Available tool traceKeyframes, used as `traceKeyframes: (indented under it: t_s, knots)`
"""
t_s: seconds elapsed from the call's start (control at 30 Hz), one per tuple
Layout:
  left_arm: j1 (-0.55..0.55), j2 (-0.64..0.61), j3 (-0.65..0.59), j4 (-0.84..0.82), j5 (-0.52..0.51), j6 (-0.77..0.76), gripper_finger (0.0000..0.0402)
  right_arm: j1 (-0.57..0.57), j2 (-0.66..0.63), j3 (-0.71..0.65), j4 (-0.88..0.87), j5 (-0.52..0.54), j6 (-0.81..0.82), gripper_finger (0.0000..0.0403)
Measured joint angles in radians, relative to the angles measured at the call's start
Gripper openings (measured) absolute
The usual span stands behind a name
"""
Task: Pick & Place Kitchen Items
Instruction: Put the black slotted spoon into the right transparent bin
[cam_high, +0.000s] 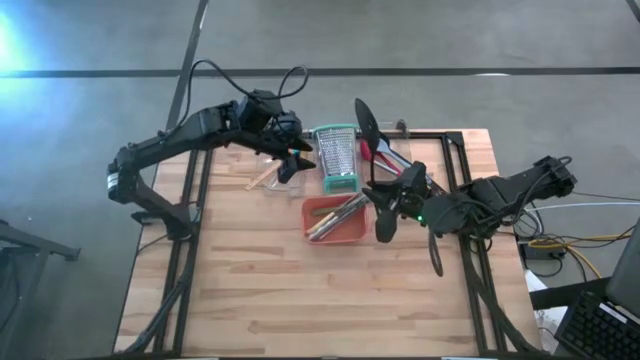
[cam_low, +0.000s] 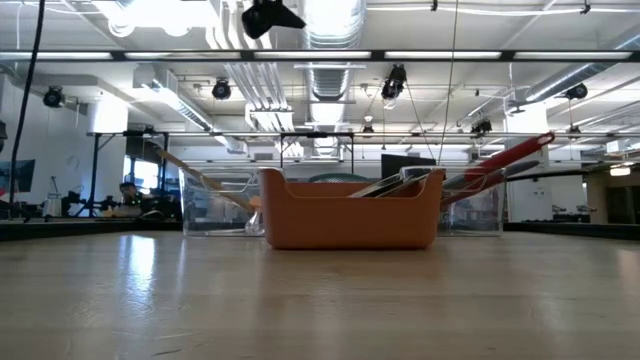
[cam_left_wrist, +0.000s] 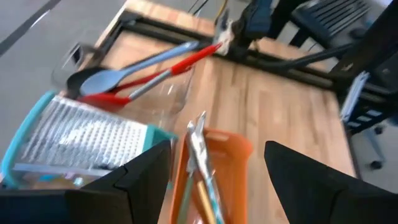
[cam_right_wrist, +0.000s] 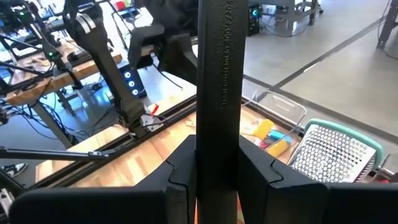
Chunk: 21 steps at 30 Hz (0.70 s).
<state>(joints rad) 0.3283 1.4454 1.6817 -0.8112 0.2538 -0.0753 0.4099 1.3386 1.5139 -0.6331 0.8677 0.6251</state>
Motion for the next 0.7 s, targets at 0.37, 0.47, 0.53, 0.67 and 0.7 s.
traceKeyframes:
  t_s: [0.37, 0.47, 0.53, 0.67, 0.7]
  knots:
    - [0.005, -0.03, 0.0, -0.157, -0.086, 0.018, 0.0264, 0.0, -0.01, 0.0, -0.012, 0.026, 0.003, 0.0065]
    - [0.004, -0.044, -0.001, -0.18, -0.095, 0.017, 0.0264, 0.0, -0.01, 0.0, -0.027, 0.026, 0.003, 0.0066]
    - [0.004, -0.061, -0.004, -0.18, -0.096, 0.007, 0.0264, -0.003, -0.012, 0.0, -0.038, 0.04, 0.003, 0.0066]
    - [0.004, -0.12, -0.057, -0.166, -0.097, -0.019, 0.0264, -0.019, -0.026, 0.0, -0.058, 0.051, 0.004, 0.0065]
    - [0.004, -0.141, -0.084, -0.156, -0.099, -0.031, 0.0264, -0.024, -0.033, 0.0, -0.066, 0.051, 0.007, 0.0066]
